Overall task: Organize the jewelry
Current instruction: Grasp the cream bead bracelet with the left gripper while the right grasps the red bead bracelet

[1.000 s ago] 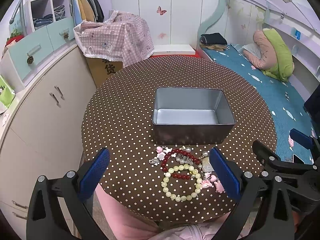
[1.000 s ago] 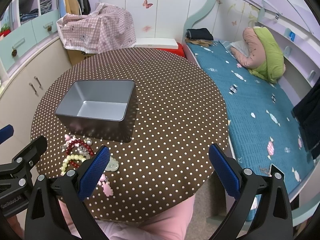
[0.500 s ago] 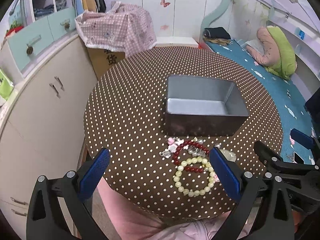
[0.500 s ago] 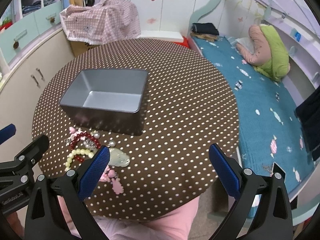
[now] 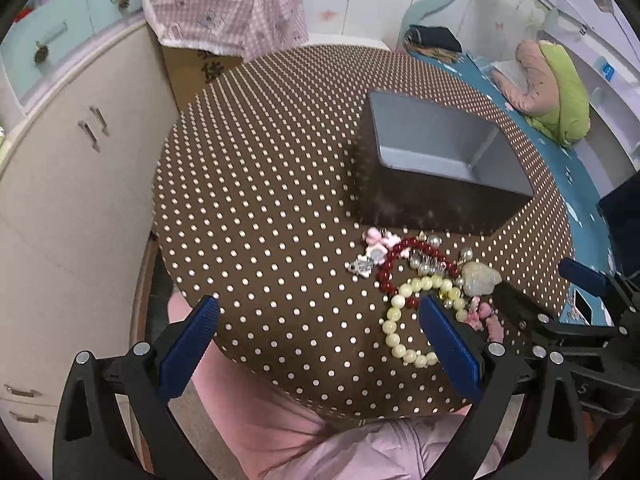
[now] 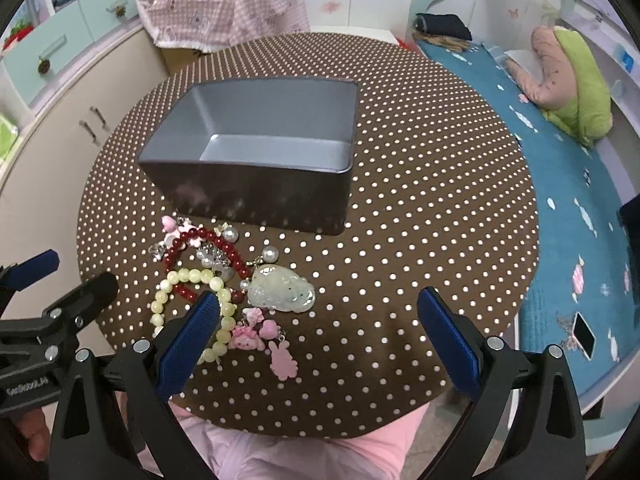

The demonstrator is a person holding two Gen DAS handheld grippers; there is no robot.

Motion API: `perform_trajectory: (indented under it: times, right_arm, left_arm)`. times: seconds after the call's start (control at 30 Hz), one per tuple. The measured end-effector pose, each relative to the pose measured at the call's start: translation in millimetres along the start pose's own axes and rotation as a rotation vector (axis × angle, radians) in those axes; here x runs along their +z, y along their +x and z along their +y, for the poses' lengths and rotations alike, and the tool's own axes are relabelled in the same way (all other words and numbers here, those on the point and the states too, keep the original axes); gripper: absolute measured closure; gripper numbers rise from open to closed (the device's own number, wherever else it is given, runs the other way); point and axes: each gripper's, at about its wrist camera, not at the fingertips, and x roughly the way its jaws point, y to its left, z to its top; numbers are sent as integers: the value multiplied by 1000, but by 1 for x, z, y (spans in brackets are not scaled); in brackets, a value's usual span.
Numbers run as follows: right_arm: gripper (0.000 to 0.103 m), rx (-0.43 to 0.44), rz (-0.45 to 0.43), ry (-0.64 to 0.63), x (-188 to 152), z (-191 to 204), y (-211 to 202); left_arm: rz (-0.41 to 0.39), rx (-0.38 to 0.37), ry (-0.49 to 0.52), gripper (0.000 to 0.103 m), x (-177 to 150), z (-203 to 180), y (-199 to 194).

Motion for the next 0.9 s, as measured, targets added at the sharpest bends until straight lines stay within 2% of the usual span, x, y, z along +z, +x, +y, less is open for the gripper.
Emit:
perform_trajectory:
  times: [0.2, 0.3, 0.4, 0.47, 0.5, 0.53, 0.6, 0.67, 0.7, 0.73, 0.77, 0.9]
  right_arm:
    - [8, -22, 7, 19, 5, -1, 7]
    - [8, -68, -5, 31, 12, -6, 7]
    - [8, -52, -1, 55, 14, -12, 9]
    - [8, -48, -2, 55, 16, -13, 10]
    - [8, -51, -2, 48, 16, -12, 11]
    - [8, -49, 0, 42, 17, -12, 11]
    - [8, -37, 6, 35, 18, -11, 13]
    - [7, -26, 13, 27, 18, -9, 15]
    - [7, -23, 15, 22, 19, -9, 15]
    - [7, -17, 17, 15, 20, -5, 17]
    - [7, -10, 18, 6, 21, -3, 18]
    - [7, 13, 14, -33, 23, 11, 19]
  left_arm:
    - [38, -84, 46, 8, 0, -2, 12]
    - [59, -132, 80, 9, 0, -9, 19]
    - [96, -155, 110, 12, 0, -17, 30]
    - [132, -172, 123, 28, 0, -21, 38]
    - [127, -156, 141, 31, 0, -24, 39]
    - [127, -153, 159, 41, 0, -27, 40]
    - [120, -156, 162, 47, 1, -27, 42]
    - [115, -126, 162, 70, 1, -25, 42]
    - [112, -119, 153, 75, 2, -22, 42]
    - [114, -121, 139, 89, 4, -18, 42]
    - [115, -115, 130, 95, 5, -16, 42]
    - [122, -173, 93, 95, 8, 0, 39]
